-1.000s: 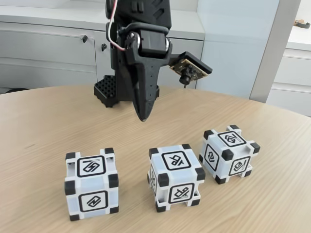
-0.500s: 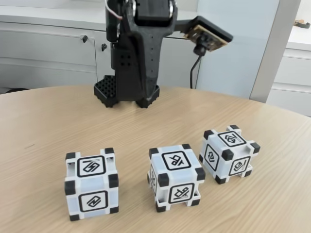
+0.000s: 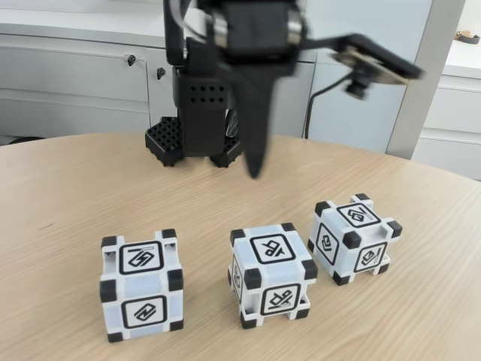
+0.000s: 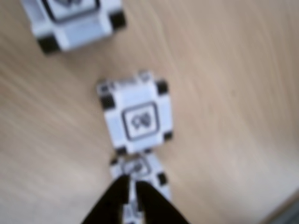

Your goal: Stack cubes from left to right.

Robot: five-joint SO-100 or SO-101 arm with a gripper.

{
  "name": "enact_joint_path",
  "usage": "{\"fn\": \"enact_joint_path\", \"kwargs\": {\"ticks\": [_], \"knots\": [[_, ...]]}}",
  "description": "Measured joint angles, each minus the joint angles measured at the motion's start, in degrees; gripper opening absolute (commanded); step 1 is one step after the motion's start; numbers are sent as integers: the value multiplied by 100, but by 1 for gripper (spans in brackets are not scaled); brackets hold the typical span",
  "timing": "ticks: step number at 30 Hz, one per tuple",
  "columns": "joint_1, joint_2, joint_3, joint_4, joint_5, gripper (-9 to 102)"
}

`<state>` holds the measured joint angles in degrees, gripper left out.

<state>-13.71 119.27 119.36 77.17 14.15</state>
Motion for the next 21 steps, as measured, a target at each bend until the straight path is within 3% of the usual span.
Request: {"fn": "enact_joint_path", "kwargs": {"ticks": [6,13,21], "knots": [[-1046,-290,-79,0,659,5],[-2268,-290,-88,0,1380,36],[-2505,-932,-88,0,1450,43]]}}
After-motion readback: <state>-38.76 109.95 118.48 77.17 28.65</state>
